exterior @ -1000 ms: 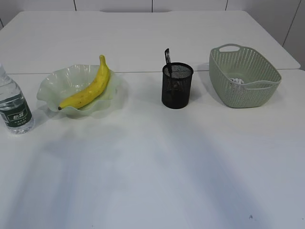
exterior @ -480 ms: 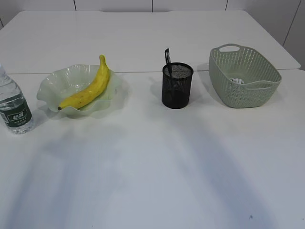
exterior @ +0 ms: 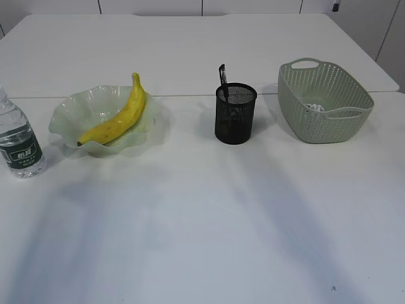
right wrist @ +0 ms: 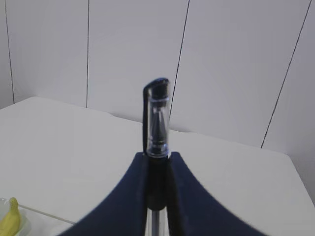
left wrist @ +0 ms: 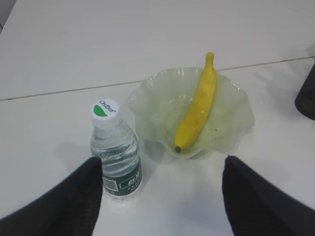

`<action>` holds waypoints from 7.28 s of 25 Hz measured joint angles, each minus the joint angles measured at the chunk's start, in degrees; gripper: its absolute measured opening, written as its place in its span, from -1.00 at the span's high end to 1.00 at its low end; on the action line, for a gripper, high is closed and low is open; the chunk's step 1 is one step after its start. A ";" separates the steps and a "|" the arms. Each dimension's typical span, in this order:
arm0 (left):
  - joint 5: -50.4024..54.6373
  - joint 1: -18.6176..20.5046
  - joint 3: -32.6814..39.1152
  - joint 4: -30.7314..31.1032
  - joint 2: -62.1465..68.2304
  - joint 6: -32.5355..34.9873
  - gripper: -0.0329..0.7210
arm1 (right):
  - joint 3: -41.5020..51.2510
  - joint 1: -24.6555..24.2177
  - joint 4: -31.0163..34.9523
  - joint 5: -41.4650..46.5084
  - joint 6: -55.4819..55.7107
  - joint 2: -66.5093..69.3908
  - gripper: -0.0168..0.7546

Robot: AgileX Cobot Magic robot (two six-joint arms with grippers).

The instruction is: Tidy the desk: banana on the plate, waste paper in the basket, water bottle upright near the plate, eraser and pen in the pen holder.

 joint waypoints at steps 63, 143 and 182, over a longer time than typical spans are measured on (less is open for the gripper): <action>-6.89 0.00 0.00 3.53 0.93 0.00 -0.51 | -12.79 0.00 -19.51 -27.87 21.90 43.75 0.80; -11.28 0.00 0.00 3.57 1.89 0.00 -0.51 | -21.77 0.00 -28.66 -13.20 28.49 49.46 0.43; -20.21 0.00 0.00 5.75 1.89 0.00 -0.51 | -21.77 0.00 -34.64 4.92 28.61 19.66 0.41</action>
